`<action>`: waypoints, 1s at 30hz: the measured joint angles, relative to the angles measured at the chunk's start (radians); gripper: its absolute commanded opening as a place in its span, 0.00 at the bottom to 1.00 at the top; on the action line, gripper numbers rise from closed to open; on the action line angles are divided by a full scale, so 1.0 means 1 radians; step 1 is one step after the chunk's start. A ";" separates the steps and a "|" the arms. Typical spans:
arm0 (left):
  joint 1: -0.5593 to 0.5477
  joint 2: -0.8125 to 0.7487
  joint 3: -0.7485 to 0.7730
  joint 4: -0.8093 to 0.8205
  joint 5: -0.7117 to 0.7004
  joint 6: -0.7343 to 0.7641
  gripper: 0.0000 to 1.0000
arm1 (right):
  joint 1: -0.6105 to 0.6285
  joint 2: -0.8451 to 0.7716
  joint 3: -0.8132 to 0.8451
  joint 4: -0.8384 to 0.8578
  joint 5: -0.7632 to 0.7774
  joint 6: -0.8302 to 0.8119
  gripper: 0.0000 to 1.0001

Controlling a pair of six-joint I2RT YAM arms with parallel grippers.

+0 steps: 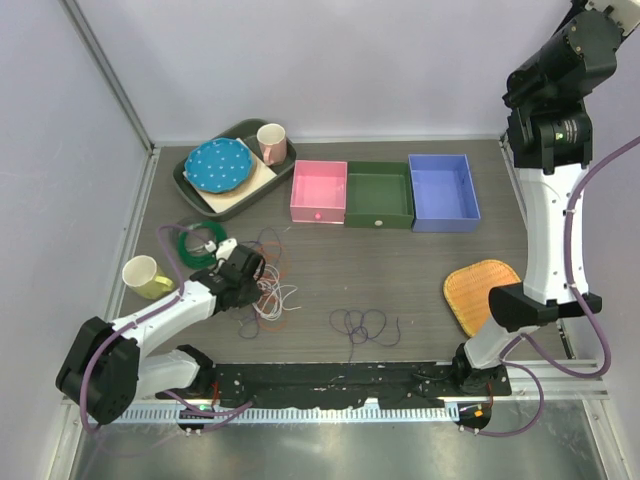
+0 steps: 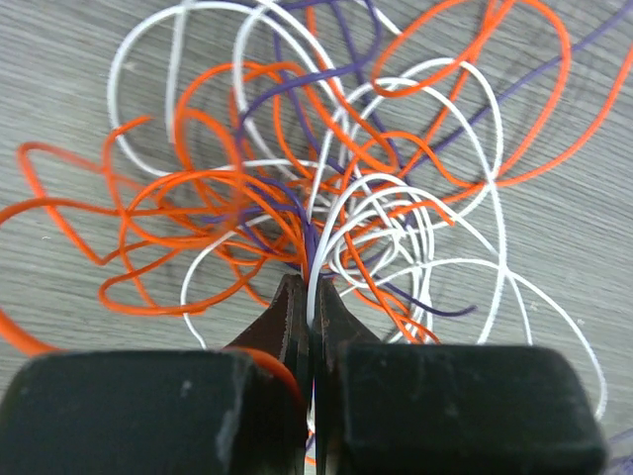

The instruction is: Untangle the cables

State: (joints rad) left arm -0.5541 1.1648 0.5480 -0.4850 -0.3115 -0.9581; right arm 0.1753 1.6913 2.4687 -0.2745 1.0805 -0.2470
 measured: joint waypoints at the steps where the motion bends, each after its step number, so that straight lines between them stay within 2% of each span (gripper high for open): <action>1: 0.000 0.000 0.000 0.006 0.011 0.004 0.00 | 0.000 -0.018 -0.030 0.006 -0.027 -0.003 0.01; 4: 0.000 -0.006 -0.005 0.053 0.084 0.032 0.00 | 0.000 -0.063 -0.104 0.013 -0.106 -0.005 0.01; 8: 0.000 -0.011 -0.005 0.109 0.174 0.072 0.00 | 0.000 -0.066 -0.115 0.013 -0.207 0.023 0.01; 15: 0.000 -0.014 -0.005 0.155 0.235 0.105 0.00 | 0.000 -0.066 -0.159 0.006 -0.356 0.103 0.01; 25: 0.000 -0.014 -0.005 0.160 0.238 0.124 0.00 | 0.000 -0.006 -0.225 0.008 -0.369 0.126 0.01; 30: 0.000 0.007 -0.005 0.178 0.250 0.129 0.00 | -0.006 -0.018 -0.355 0.045 -0.371 0.157 0.01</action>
State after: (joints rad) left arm -0.5537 1.1721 0.5434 -0.3069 -0.0612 -0.8295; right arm 0.1688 1.6737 2.1139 -0.2298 0.7097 -0.0898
